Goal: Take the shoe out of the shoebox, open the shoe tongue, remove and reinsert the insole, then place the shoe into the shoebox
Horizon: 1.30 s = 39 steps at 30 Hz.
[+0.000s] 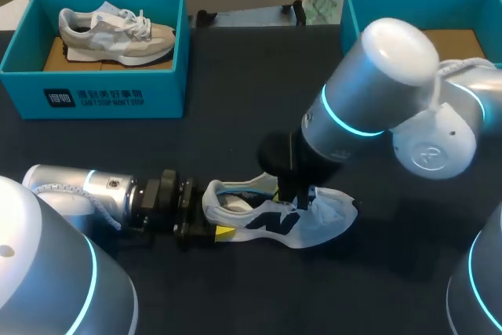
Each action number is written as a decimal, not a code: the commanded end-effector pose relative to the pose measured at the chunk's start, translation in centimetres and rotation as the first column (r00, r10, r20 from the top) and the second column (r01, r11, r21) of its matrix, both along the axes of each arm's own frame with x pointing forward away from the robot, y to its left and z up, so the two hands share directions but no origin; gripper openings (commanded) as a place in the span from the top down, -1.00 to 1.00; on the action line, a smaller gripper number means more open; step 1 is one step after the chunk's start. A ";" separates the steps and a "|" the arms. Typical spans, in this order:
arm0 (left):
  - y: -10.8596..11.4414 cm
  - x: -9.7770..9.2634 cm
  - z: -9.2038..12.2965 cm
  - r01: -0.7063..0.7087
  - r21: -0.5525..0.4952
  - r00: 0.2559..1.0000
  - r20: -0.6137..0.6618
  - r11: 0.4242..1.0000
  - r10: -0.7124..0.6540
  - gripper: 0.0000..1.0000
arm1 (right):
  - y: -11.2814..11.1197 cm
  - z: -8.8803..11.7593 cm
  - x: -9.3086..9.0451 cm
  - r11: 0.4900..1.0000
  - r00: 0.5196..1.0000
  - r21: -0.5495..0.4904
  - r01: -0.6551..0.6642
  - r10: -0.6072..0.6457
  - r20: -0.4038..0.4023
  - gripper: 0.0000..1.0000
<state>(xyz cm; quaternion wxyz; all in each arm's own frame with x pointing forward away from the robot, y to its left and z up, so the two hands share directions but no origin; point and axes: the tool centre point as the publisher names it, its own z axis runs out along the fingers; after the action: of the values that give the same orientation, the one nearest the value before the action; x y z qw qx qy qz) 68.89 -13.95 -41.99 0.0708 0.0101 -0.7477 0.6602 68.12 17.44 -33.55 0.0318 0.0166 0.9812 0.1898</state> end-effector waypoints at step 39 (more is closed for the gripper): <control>-0.1 0.0 -0.1 -0.001 0.001 1.000 0.000 1.000 0.001 1.00 | 5.1 1.9 2.2 0.898 0.878 -0.046 -0.437 0.415 -0.238 1.00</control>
<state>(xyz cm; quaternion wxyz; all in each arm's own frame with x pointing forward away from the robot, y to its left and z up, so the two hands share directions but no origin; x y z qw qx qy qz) 68.91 -13.94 -42.02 0.0708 0.0103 -0.7480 0.6599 69.94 21.57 -31.72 -0.0863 -0.1689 0.9683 0.1625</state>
